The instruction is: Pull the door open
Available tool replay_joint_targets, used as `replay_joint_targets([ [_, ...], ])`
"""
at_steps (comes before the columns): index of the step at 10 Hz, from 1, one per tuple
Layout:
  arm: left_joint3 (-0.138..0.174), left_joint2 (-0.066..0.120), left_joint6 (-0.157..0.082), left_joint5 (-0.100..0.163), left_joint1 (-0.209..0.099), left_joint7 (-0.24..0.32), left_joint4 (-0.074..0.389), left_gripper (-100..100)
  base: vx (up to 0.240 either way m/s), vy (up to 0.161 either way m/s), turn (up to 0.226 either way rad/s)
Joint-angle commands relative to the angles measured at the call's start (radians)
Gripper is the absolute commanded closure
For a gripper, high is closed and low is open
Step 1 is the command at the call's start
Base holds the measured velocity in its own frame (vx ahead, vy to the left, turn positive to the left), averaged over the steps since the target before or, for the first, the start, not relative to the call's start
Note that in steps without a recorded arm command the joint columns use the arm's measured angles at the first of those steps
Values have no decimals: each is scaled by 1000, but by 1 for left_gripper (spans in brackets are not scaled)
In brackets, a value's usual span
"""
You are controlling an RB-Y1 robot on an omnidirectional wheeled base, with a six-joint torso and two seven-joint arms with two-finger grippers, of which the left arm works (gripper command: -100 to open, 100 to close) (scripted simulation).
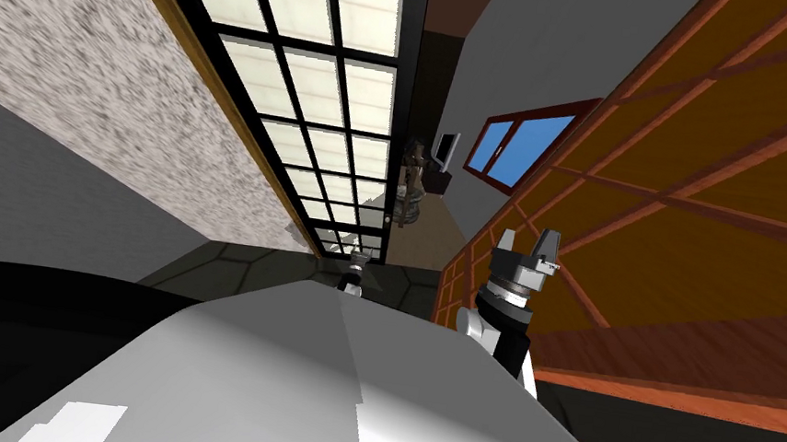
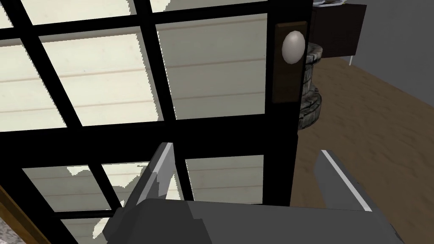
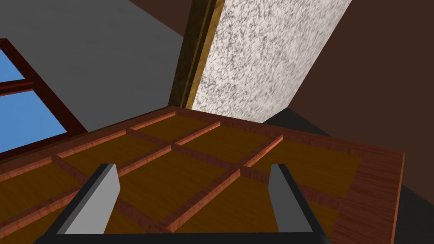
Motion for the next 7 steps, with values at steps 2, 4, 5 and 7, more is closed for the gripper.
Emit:
replay_joint_targets([
  [2,7,48,15,-2,13,-4,-21,-100,-114,52,-71],
  [4,11,80,18,-4,14,0,-18,-100,-66,20,-65],
  [5,13,92,19,-5,14,1,-17,-100,-42,19,-57],
  [7,19,128,23,-6,15,6,-14,-100,-21,18,-68],
])
